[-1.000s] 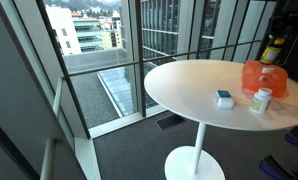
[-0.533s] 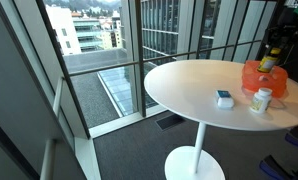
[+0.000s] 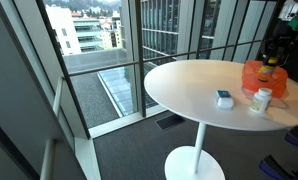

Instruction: Put the bottle with a yellow cap in the plastic bag

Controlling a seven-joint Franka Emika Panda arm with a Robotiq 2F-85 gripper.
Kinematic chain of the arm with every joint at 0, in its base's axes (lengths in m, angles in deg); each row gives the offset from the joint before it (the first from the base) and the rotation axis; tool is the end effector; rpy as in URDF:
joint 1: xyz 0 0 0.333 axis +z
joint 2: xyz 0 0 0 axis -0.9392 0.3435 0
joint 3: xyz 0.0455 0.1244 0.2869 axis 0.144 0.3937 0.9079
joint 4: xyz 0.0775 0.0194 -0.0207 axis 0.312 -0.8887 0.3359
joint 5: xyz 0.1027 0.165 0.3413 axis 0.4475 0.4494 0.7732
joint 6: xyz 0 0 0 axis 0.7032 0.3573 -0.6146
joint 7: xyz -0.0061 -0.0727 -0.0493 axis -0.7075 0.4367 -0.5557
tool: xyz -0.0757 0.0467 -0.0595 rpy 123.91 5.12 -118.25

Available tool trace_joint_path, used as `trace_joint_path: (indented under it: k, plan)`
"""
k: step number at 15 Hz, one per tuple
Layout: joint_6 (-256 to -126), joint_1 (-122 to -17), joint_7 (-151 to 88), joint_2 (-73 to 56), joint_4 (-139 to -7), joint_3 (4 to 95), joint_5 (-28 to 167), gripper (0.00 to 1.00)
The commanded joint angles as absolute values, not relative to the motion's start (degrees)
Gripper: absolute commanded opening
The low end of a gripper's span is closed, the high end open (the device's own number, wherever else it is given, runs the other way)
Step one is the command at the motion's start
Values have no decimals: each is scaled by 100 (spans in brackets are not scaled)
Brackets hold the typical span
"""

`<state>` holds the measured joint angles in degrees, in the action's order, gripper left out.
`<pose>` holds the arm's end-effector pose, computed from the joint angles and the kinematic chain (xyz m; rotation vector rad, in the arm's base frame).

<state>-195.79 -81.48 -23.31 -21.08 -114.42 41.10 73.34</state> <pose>0.4707 -0.2068 0.3120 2.9721 -1.0045 0.0472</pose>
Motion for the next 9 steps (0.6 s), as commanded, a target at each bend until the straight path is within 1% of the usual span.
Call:
trace_joint_path:
  k: [1, 9]
  plan:
    - [-19747, -8186, -2557, -1876, -11352, 4098, 7483, 21]
    - [-20234, -8265, -2812, -1468, -11323, 4105, 7828, 21]
